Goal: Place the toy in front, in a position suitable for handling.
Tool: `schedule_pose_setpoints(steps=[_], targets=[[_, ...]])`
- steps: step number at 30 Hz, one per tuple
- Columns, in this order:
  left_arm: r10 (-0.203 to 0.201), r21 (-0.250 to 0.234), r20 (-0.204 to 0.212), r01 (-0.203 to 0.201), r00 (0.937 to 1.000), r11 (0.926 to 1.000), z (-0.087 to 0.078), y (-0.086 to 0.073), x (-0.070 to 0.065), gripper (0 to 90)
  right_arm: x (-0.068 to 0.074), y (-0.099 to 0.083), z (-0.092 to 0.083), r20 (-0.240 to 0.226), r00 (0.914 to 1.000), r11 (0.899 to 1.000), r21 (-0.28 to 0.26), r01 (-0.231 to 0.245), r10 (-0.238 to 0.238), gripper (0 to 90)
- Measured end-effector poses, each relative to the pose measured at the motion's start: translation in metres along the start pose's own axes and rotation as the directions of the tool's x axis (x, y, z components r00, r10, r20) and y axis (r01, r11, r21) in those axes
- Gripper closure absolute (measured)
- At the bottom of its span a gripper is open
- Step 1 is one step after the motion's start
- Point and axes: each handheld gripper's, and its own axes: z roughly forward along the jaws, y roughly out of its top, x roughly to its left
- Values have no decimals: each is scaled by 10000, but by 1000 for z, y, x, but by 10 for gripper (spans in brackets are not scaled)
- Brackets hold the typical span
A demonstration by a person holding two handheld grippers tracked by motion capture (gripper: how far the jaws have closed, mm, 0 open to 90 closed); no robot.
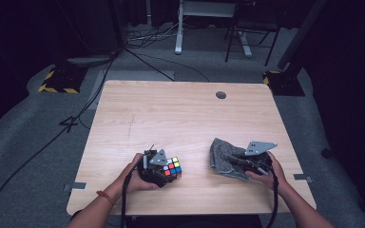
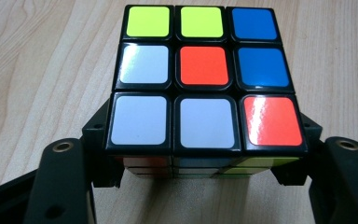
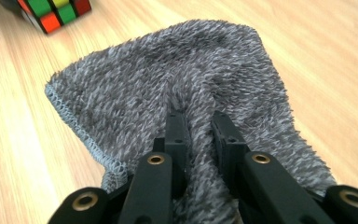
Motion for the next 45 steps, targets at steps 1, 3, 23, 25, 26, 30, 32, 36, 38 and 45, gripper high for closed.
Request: schedule_pose_setpoints(steps=[1, 3, 23, 25, 26, 30, 32, 36, 38, 45], targets=[[73, 72, -36, -72, 10000, 9999, 0, 0, 0, 334, 0, 2, 0, 56, 10000, 10000, -50, 45, -45, 791], [99, 66, -7, -99, 10000, 9999, 1, 1, 0, 335, -1, 4, 0, 27, 10000, 9998, -197, 37, -37, 791], [603, -417, -78, -605, 9982, 9973, -3, 25, -2, 338, -4, 3, -10, -47, 9999, 9979, -633, -108, 106, 791], [632, -380, -116, -636, 9979, 9973, -3, 27, -2, 339, -4, 3, -11, -40, 10000, 9982, -604, -54, 52, 791], [578, -391, -126, -583, 9982, 9975, -3, 29, -2, 338, -3, 5, -12, -110, 9999, 9975, -708, -71, 64, 791], [689, -345, -231, -696, 9974, 9970, -1, 34, -1, 339, 0, 14, -14, -192, 9998, 9959, -898, 75, -93, 791], [780, -396, -170, -786, 9968, 9961, 0, 41, -1, 339, 3, 18, -14, -259, 9995, 9955, -932, 180, -205, 791], [990, -320, -215, -997, 9949, 9945, 4, 49, -3, 339, 12, 31, -12, -415, 9974, 9933, -1025, 539, -584, 791], [1103, -162, -214, -1107, 9937, 9937, 10, 56, -3, 339, 16, 38, -11, -506, 9956, 9913, -1095, 728, -787, 791], [1500, 124, -253, -1497, 9884, 9886, 26, 74, -9, 339, 32, 60, -5, -980, 9860, 9830, -1380, 1210, -1351, 791]])
